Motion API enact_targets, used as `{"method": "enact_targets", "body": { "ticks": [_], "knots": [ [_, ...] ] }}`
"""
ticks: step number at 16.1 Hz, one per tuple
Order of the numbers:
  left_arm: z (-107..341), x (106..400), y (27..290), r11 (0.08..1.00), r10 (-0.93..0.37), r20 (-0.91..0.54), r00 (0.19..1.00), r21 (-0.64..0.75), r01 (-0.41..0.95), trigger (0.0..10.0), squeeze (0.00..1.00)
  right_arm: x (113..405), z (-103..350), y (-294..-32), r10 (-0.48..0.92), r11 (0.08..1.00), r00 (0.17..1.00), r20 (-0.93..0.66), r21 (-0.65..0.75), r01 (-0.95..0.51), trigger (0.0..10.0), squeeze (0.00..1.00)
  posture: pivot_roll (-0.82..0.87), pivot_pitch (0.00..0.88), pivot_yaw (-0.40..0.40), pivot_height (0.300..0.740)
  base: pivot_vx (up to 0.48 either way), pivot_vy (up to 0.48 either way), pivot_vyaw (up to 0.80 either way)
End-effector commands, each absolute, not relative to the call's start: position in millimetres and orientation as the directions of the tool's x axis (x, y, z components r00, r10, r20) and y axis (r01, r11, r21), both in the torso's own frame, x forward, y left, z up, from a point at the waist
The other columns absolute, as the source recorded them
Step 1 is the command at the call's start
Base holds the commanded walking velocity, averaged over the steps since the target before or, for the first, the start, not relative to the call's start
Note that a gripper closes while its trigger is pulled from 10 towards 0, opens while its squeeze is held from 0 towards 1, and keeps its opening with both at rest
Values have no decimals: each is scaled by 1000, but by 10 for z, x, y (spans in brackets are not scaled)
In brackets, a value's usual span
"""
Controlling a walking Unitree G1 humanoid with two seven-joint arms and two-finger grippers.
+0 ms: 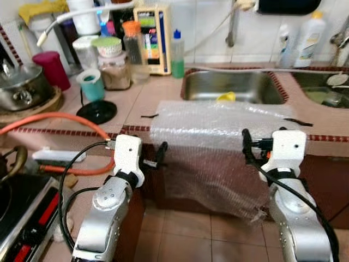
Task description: Kitchen organization
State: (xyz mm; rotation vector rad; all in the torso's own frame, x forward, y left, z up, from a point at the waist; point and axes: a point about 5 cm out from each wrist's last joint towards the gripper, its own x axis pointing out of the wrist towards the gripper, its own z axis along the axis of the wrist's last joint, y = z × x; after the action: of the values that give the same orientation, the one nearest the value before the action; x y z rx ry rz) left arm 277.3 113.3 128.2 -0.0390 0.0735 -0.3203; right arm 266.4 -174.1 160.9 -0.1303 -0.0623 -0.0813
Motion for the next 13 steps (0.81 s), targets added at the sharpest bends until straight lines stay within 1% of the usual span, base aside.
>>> {"method": "enact_targets", "body": {
  "ticks": [1, 13],
  "knots": [
    [1282, 2786, 1159, 949, -315, -65, 947, -53, 312, 10000, 0, 2687, 1612, -1713, -66, 989, 996, 67, -128, 74, 10000, 0, 8, 0, 73, 740, 0, -289, 0],
    [1247, 2791, 1136, 944, -329, -75, 941, -64, 324, 10000, 0, 2705, 1608, -1711, -62, 989, 996, 63, -127, 69, 10000, 0, 5, 0, 72, 740, 0, -342, 0]
  ]
}}
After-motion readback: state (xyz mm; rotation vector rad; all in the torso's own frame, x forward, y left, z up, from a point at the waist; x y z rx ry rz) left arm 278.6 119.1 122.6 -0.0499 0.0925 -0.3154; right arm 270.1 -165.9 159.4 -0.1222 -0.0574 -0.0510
